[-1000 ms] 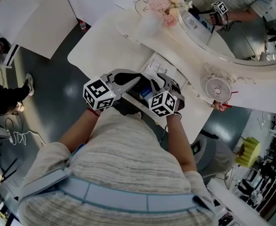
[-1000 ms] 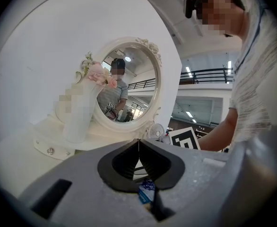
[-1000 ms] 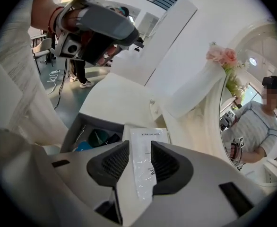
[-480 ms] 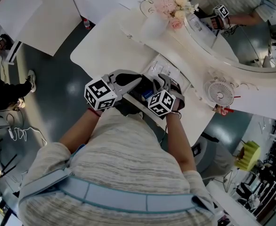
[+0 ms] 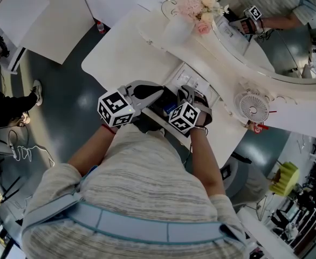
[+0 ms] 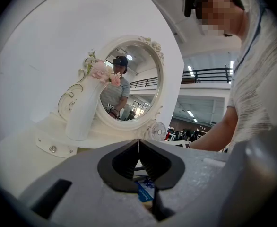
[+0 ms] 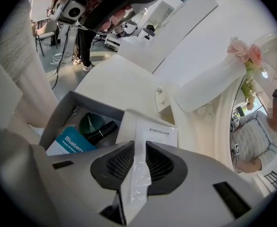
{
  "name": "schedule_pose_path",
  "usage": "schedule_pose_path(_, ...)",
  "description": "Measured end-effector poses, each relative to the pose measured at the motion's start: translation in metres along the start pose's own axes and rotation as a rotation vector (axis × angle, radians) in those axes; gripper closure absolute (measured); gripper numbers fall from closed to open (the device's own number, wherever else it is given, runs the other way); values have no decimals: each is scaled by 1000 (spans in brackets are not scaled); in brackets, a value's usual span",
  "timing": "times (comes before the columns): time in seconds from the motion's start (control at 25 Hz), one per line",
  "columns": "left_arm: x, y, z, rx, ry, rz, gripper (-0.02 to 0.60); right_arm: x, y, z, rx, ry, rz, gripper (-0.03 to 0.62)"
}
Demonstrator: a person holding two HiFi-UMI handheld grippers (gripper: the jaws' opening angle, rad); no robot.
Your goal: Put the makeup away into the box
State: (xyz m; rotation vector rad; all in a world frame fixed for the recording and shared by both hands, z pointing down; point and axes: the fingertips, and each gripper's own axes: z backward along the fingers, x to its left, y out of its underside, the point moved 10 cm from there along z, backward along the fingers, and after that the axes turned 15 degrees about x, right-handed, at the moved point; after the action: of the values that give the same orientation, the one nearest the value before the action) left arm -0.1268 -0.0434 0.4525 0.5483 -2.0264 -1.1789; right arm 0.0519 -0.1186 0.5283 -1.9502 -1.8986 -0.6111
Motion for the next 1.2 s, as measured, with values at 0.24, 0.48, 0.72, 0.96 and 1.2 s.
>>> schedule_pose_path(0.24,-1,-1,0,3,2,-4,567,-8,2,-5,1,-55,-75,540)
schedule_pose_path(0.48,-3,-2,0,5,6,-7,566,-13,4,-5,-20,-124,-169,570)
schedule_pose_path(0.72,-6,0,0,7,8,-9,567,-12,4,-6,-14,-143,-196,583)
schedule_pose_path(0.96,-8,0,2,7,9,-10,568,-11,7,4,-25,-120,-213,586)
schedule_pose_path(1.2,-8,-2,0,6,22,-20,567,-9,10,21,-53,-102,-230,586)
